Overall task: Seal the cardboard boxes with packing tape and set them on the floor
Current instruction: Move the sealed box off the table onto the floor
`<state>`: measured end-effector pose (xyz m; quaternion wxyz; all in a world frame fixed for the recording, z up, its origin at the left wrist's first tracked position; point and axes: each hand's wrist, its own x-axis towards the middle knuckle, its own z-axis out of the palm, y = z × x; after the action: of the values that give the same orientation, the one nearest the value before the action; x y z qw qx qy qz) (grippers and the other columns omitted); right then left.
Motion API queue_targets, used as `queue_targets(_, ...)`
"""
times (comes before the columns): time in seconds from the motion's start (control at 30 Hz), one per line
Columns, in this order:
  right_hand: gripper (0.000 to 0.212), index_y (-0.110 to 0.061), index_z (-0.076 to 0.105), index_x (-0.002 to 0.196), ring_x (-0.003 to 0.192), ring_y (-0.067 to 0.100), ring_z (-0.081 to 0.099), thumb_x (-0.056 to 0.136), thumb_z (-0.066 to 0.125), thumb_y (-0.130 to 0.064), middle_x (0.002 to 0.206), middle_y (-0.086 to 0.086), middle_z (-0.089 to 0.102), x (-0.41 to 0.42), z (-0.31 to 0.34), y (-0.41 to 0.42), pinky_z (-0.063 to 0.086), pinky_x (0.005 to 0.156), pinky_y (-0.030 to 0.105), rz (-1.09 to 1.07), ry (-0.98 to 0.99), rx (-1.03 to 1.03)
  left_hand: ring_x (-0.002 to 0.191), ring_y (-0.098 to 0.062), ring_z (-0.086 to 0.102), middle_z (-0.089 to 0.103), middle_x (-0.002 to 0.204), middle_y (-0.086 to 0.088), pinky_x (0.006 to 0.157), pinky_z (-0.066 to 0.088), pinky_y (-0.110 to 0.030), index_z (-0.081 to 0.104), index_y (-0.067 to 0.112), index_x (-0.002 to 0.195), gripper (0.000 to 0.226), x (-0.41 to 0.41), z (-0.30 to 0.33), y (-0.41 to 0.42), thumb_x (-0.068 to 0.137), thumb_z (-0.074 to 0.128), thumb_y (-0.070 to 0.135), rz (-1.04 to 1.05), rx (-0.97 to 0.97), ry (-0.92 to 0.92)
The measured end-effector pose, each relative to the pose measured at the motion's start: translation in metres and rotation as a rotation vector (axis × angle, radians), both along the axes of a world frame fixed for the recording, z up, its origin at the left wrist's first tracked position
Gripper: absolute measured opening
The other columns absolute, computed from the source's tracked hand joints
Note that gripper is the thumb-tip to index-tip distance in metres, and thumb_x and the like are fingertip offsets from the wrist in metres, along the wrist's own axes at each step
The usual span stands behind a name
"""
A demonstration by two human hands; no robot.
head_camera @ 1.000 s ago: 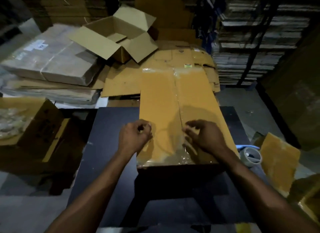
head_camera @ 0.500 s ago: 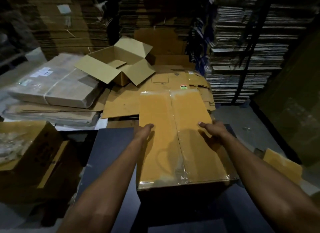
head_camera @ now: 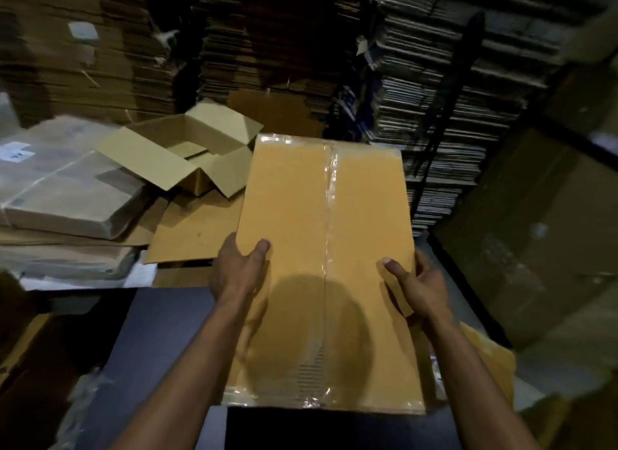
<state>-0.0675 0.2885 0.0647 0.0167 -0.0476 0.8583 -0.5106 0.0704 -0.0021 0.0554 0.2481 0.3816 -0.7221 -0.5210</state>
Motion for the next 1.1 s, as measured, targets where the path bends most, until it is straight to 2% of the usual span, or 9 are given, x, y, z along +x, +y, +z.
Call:
queue_targets(0.23,0.075,-0.036,0.055,0.140,0.118,0.012,0.063,0.076,0.071,-0.073,0.128,-0.011,0.068,0.025,0.055,0.100,0.052,0.103,0.047,-0.178,0.226,0.043,0.114,-0.032,0.060,0.067,0.129,-0.004,0.098,0.050,-0.051,0.058,0.027,0.138,0.078,-0.038,0.037,0.072,0.077,0.047,0.074,-0.152,-0.053,0.181)
queue_targets(0.37,0.082,-0.032,0.047,0.149,0.132,0.017,0.055,0.080,0.071,-0.070,0.144,-0.003,0.059,0.037,0.076,0.168,0.048,0.109,0.049,-0.317,0.274,0.032,0.108,-0.029,0.062,0.069,0.122,0.001,0.097,0.049,-0.048,0.062,0.027,0.130,0.070,-0.063,0.061,0.143,0.077,0.050,0.070,-0.233,-0.032,0.213)
queue_targets(0.47,0.081,-0.026,0.039,0.156,0.139,0.022,0.047,0.087,0.074,-0.051,0.153,0.002,0.050,0.048,0.082,0.226,0.043,0.114,0.048,-0.449,0.282,-0.024,0.098,-0.029,0.063,0.069,0.109,0.001,0.093,0.051,-0.048,0.064,0.025,0.121,0.057,-0.075,0.073,0.207,0.080,0.054,0.063,-0.318,-0.047,0.248)
queue_targets(0.6,0.089,-0.031,0.041,0.154,0.137,0.022,0.049,0.078,0.071,-0.064,0.152,0.001,0.051,0.055,0.079,0.319,0.046,0.110,0.050,-0.572,0.311,-0.084,0.098,-0.023,0.060,0.065,0.111,0.006,0.088,0.046,-0.041,0.064,0.028,0.127,0.039,-0.088,0.084,0.306,0.094,0.059,0.047,-0.438,-0.065,0.302)
queue_targets(0.7,0.088,-0.034,0.040,0.154,0.139,0.020,0.047,0.077,0.069,-0.065,0.154,-0.001,0.049,0.045,0.075,0.398,0.045,0.111,0.050,-0.589,0.304,-0.124,0.099,-0.024,0.061,0.067,0.111,0.004,0.085,0.046,-0.039,0.068,0.024,0.124,0.045,-0.107,0.090,0.381,0.087,0.060,0.049,-0.464,-0.094,0.347)
queue_targets(0.8,0.088,-0.032,0.040,0.154,0.139,0.020,0.047,0.078,0.069,-0.065,0.154,-0.001,0.050,0.022,0.075,0.480,0.044,0.112,0.050,-0.571,0.286,-0.154,0.096,-0.026,0.064,0.071,0.113,-0.003,0.088,0.052,-0.044,0.072,0.023,0.120,0.046,-0.135,0.104,0.456,0.084,0.061,0.049,-0.492,-0.056,0.333)
queue_targets(0.9,0.081,-0.027,0.047,0.151,0.134,0.022,0.052,0.079,0.068,-0.056,0.147,0.002,0.056,-0.002,0.078,0.539,0.045,0.111,0.047,-0.623,0.289,-0.167,0.082,-0.020,0.063,0.071,0.101,-0.006,0.074,0.053,-0.036,0.072,0.018,0.112,0.021,-0.170,0.119,0.515,0.093,0.066,0.027,-0.570,0.125,0.252)
queue_targets(1.0,0.067,-0.026,0.051,0.149,0.133,0.023,0.053,0.086,0.070,-0.035,0.147,0.004,0.057,-0.023,0.079,0.575,0.046,0.110,0.043,-0.660,0.263,-0.184,0.098,-0.030,0.063,0.068,0.105,-0.007,0.094,0.055,-0.051,0.072,0.022,0.098,0.012,-0.201,0.118,0.554,0.088,0.076,0.028,-0.574,0.209,0.053)
queue_targets(1.1,0.064,-0.024,0.051,0.149,0.136,0.024,0.051,0.088,0.070,-0.032,0.149,0.005,0.055,-0.042,0.065,0.597,0.044,0.112,0.038,-0.650,0.204,-0.205,0.102,-0.035,0.065,0.070,0.111,-0.009,0.095,0.055,-0.056,0.071,0.024,0.102,0.024,-0.228,0.108,0.582,0.080,0.079,0.029,-0.572,0.213,0.004)
